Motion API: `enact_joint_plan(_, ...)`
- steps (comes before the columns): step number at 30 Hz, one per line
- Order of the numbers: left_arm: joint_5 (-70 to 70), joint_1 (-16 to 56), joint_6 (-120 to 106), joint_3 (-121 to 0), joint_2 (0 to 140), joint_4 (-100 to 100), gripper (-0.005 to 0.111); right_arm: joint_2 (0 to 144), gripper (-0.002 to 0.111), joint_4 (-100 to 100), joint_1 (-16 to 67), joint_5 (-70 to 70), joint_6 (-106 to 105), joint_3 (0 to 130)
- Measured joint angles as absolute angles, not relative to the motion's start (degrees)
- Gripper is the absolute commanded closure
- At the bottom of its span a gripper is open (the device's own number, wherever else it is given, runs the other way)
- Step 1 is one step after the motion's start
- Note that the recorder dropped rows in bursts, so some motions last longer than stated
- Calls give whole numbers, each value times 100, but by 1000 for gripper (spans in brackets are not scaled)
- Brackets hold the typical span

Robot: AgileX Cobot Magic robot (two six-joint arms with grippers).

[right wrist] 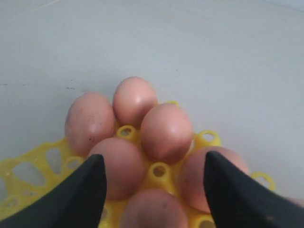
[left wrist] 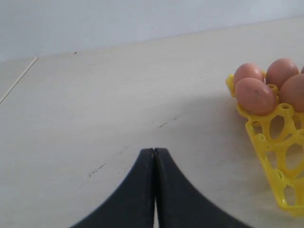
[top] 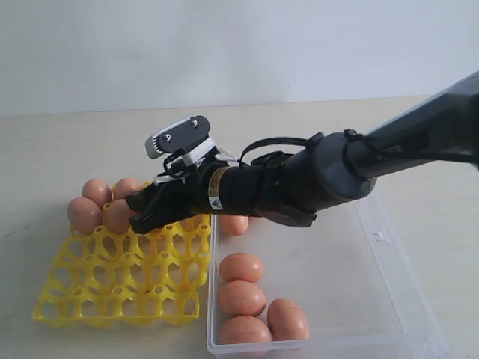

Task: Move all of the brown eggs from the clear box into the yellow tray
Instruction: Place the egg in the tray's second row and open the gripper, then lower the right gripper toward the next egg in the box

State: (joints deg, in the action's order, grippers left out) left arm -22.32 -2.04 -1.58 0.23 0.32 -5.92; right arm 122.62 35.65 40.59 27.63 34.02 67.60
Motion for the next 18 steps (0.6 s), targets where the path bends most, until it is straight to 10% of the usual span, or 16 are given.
enact_joint_plan(5, -2232, -204, -158, 23, 32, -592, 107, 11193, 108, 3583, 4059, 688, 3402, 6760)
enact_joint_plan(12, -2232, -204, -158, 23, 32, -592, 107, 10019, 106, 2783, 4059, -2968, 2516, 6756)
enact_joint_plan(18, -2232, -204, -158, 23, 32, -592, 107, 9904, 65, 1445, 4059, -3244, 1730, 6513)
